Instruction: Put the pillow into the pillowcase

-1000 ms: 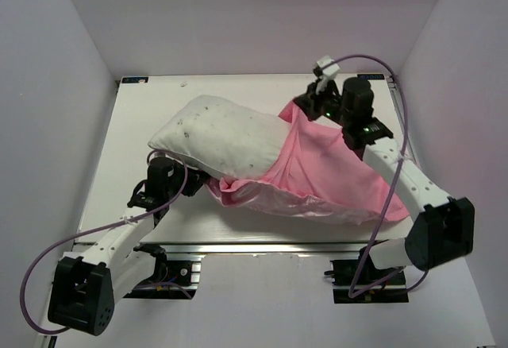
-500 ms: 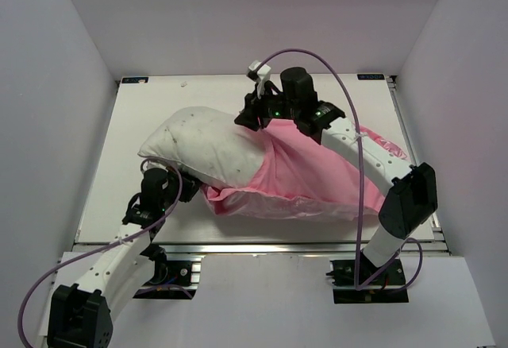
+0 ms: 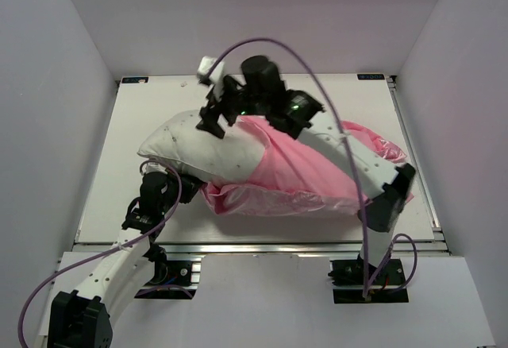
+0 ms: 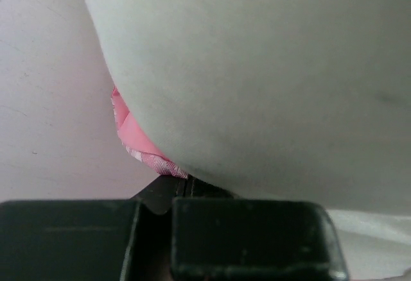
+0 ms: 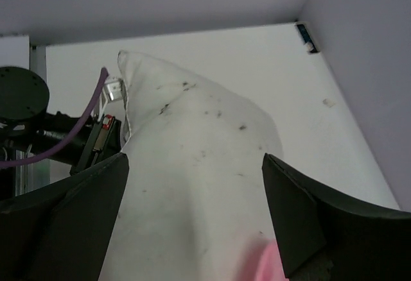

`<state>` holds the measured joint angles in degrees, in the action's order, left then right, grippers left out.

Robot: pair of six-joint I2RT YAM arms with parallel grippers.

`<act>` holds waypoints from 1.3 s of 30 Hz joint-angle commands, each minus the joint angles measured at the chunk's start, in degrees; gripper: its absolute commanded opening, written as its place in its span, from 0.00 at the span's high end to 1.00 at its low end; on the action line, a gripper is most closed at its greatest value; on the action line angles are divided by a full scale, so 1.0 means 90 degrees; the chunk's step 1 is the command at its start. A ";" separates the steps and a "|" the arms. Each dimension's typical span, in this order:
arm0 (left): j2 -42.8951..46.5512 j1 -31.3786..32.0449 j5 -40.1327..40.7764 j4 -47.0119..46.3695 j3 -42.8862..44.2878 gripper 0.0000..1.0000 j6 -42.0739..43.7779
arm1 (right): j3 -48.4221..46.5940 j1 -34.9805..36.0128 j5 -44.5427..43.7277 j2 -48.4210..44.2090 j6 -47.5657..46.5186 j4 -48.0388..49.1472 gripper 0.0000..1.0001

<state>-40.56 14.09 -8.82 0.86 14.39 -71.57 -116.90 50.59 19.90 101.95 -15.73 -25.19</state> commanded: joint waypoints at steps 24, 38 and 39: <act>0.0424 -0.0003 0.0550 -0.0535 0.0129 1.00 -0.0065 | 0.1902 -0.1497 0.0542 -0.0974 0.0116 0.0618 1.00; -0.2296 -0.0052 -0.0367 -0.3542 0.1739 1.00 -0.0544 | 0.6357 -0.0690 0.1725 -0.4785 -0.2782 0.1100 1.00; -0.2445 -0.0052 -0.0435 -0.3669 0.1905 1.00 -0.0534 | 0.6387 -0.0573 0.1695 -0.4814 -0.2919 0.1032 1.00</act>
<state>-59.33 14.39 -10.92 -20.93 25.45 -76.05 -61.45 44.07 35.59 58.72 -35.64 -12.82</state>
